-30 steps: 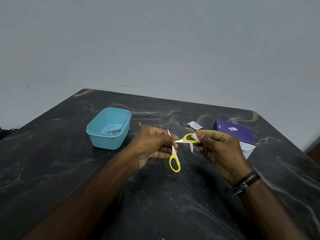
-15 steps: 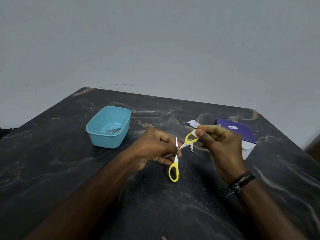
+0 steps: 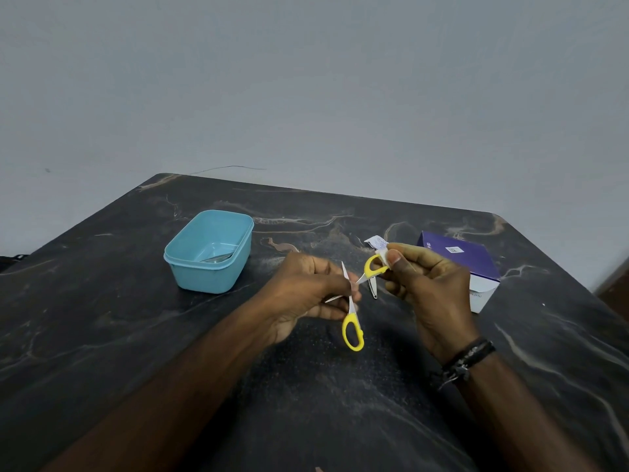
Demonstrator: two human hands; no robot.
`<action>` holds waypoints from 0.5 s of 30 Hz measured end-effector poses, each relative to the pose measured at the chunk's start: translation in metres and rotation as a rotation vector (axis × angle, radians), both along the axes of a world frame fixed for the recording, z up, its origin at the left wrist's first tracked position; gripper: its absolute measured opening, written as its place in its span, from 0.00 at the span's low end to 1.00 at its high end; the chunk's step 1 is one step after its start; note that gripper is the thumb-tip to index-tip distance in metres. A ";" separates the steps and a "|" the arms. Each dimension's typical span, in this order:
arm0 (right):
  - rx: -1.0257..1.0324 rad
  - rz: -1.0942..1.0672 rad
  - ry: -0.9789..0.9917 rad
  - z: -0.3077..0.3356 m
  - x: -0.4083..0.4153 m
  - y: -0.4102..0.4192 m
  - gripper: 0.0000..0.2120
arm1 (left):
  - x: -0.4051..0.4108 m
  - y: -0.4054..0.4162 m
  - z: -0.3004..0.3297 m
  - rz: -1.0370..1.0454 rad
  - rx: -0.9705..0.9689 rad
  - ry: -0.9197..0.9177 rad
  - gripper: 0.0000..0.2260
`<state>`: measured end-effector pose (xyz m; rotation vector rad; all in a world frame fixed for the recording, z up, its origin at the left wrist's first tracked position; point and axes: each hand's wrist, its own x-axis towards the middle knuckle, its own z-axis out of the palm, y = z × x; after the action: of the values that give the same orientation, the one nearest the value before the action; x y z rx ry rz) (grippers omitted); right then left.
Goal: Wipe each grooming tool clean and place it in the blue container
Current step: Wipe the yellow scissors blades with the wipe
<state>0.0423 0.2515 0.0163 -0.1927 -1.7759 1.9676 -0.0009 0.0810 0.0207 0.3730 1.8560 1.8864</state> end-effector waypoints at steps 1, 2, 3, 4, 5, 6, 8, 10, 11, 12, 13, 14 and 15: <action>-0.001 -0.002 0.002 0.000 0.000 -0.001 0.07 | 0.001 0.001 0.000 -0.010 -0.007 0.006 0.03; 0.002 -0.003 0.006 -0.001 0.000 -0.001 0.06 | 0.001 0.001 -0.001 -0.024 -0.020 0.016 0.03; 0.009 -0.001 0.011 -0.002 0.000 -0.001 0.06 | 0.002 0.001 -0.002 -0.040 -0.037 0.029 0.04; 0.020 0.001 0.017 -0.002 0.001 -0.002 0.06 | 0.002 0.001 -0.002 -0.058 -0.048 0.040 0.05; 0.029 0.003 0.025 -0.002 0.001 -0.002 0.06 | 0.003 0.002 -0.003 -0.077 -0.051 0.049 0.05; 0.036 0.001 0.033 -0.002 0.001 -0.002 0.06 | 0.004 0.002 -0.003 -0.093 -0.045 0.055 0.06; 0.031 -0.006 0.041 -0.003 0.000 -0.002 0.05 | 0.005 0.002 -0.002 -0.101 -0.029 0.065 0.06; 0.030 0.001 0.028 -0.004 -0.001 -0.001 0.06 | 0.006 0.001 -0.002 -0.102 -0.023 0.067 0.08; 0.043 0.014 0.016 -0.005 -0.001 -0.001 0.07 | 0.006 0.001 -0.001 -0.112 -0.023 0.065 0.08; 0.065 0.028 0.003 -0.006 -0.001 -0.001 0.06 | 0.006 0.001 -0.002 -0.125 -0.023 0.063 0.09; 0.086 0.043 -0.009 -0.007 -0.002 -0.001 0.06 | 0.007 0.002 -0.002 -0.133 -0.022 0.066 0.10; 0.101 0.054 -0.020 -0.006 -0.002 -0.001 0.06 | 0.008 0.002 -0.002 -0.128 -0.022 0.071 0.10; 0.111 0.062 -0.030 -0.005 -0.002 -0.001 0.06 | 0.008 0.003 -0.003 -0.111 -0.022 0.077 0.10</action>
<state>0.0404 0.2503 0.0113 -0.1332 -1.9258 1.9108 0.0070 0.0839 0.0178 0.5369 1.8632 1.7992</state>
